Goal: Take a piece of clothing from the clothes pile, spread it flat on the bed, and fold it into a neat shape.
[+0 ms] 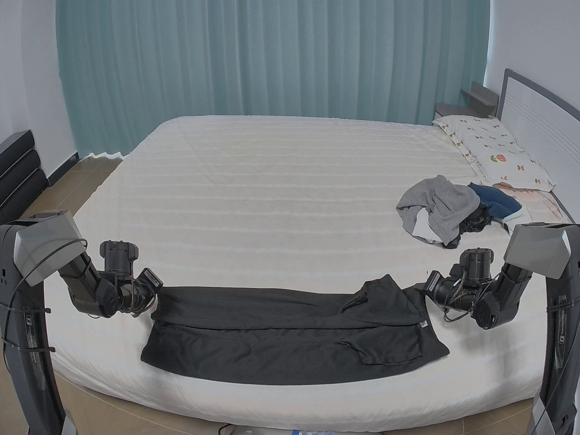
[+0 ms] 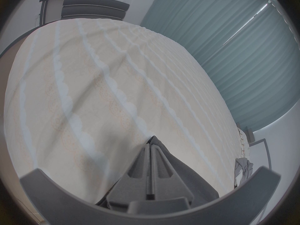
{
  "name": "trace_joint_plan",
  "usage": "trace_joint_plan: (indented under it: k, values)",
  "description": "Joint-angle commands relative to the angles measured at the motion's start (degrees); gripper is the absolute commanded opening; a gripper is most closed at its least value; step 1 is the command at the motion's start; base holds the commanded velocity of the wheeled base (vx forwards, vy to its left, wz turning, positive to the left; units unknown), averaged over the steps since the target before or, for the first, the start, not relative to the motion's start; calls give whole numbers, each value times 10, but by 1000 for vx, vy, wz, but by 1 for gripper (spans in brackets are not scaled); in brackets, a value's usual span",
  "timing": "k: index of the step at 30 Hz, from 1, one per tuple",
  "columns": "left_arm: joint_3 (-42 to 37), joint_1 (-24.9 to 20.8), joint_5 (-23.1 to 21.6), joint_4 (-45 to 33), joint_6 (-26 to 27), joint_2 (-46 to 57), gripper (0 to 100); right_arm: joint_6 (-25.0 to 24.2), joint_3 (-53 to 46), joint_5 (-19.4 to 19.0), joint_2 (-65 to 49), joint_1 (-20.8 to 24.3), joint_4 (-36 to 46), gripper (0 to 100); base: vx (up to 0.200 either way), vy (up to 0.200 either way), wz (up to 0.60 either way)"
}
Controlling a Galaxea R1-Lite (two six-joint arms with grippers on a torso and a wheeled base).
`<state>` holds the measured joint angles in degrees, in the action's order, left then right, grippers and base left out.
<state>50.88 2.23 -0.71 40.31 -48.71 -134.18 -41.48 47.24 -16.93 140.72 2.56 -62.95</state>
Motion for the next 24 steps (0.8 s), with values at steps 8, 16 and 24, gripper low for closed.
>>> trace_joint_plan:
  k: [8, 16, 24]
  values:
    - [0, 1, 0, 0, 0, 0, 0, -2, 9, 0, 4, -11, -4, 0, 0, 0, 0]
    - [-3, 0, 0, 0, 1, 0, 0, 0, 9, -1, 8, -12, -2, 0, 0, 0, 0]
    - [-6, 0, -1, 1, 2, 1, 100, -2, 3, -2, -23, -10, -15, 100, 0, 0, 0]
